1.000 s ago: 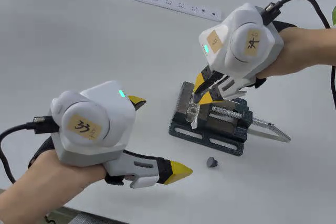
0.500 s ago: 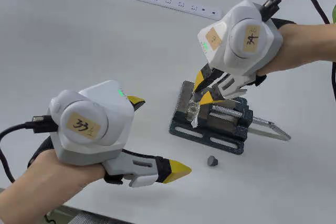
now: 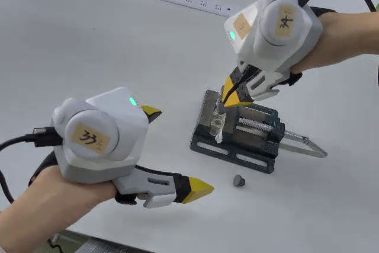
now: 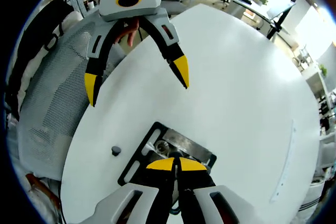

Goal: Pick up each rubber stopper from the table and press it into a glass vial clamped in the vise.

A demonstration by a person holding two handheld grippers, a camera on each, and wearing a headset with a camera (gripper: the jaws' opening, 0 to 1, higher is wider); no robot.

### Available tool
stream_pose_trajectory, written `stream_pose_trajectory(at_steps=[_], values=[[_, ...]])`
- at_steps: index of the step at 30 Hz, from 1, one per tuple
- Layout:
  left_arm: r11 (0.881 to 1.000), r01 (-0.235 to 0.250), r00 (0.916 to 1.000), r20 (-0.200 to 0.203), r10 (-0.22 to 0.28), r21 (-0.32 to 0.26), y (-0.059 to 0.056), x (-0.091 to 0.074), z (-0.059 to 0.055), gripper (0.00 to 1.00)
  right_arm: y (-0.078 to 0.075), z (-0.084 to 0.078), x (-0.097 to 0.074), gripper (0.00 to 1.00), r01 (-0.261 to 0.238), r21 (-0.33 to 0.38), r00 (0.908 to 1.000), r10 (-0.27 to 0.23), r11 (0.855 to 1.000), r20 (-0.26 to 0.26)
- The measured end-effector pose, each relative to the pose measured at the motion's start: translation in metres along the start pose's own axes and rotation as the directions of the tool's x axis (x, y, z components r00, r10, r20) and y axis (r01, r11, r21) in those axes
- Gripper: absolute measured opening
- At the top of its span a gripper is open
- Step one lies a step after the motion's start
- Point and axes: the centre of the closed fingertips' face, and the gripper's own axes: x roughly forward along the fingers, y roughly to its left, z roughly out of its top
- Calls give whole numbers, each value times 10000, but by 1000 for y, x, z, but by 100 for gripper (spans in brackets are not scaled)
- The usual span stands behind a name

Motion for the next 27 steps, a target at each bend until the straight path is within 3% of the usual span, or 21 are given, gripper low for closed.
stream_pose_trajectory(at_steps=[18, 27], values=[[9999, 126, 9999, -112, -127, -73, -2, 1, -4, 89, 0, -2, 6, 0, -188, -27, 9997, 187, 9998, -165], [9998, 203, 9997, -102, -203, -84, -2, 4, -3, 89, 1, 0, 8, 0, -641, -27, 9941, 636, 9979, -877]])
